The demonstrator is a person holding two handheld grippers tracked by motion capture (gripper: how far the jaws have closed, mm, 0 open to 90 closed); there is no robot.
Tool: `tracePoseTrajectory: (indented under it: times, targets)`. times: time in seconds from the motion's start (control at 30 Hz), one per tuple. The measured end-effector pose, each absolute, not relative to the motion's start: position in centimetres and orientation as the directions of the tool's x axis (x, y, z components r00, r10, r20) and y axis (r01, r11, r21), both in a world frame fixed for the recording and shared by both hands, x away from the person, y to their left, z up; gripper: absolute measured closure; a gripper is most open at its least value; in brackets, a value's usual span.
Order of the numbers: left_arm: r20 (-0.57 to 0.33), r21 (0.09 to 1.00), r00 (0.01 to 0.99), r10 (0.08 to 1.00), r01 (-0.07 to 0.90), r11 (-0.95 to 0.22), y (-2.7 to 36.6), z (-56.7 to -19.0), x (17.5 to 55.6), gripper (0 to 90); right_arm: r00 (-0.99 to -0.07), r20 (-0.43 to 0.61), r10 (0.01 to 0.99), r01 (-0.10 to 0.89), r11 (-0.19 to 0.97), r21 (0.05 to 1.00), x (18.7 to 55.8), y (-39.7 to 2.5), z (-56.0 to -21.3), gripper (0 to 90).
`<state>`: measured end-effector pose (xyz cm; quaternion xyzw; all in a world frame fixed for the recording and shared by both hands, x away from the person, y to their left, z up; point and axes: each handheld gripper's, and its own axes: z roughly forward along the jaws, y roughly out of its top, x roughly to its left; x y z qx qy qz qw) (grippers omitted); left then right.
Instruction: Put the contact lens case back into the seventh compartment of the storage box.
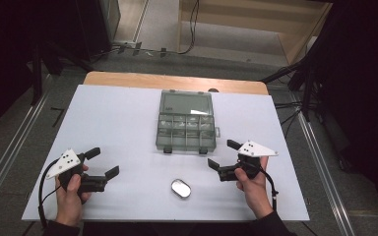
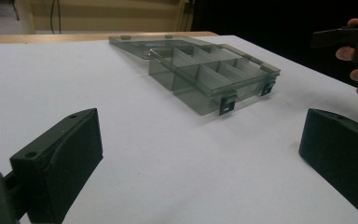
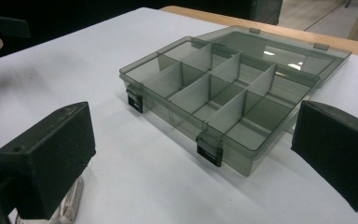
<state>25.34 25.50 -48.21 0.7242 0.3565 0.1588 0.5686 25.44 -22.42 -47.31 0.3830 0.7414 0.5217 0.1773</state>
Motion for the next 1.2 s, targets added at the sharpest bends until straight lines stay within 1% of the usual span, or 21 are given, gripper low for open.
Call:
tracePoseTrajectory:
  times: [0.5,0.87,1.0,1.2]
  targets:
    - [-0.183,0.939,0.681,0.709,0.335,-0.079,27.3,-48.4,24.6,0.0,-0.696,0.132,0.706,0.394,0.223,0.892,24.3,-19.9,-46.8,0.0]
    - [-0.180,0.941,0.683,0.708,0.329,-0.079,27.9,-48.5,24.4,0.0,-0.739,0.125,0.662,0.389,0.268,0.881,23.5,-18.1,-46.9,0.0]
    - [-0.182,0.943,0.679,0.711,0.326,-0.070,28.1,-48.5,24.4,0.0,-0.748,0.135,0.650,0.392,0.269,0.880,23.3,-17.5,-46.9,0.0]
    - [-0.184,0.940,0.677,0.712,0.333,-0.073,28.2,-48.6,24.4,0.0,-0.768,0.140,0.626,0.402,0.299,0.865,23.1,-16.7,-46.9,0.0]
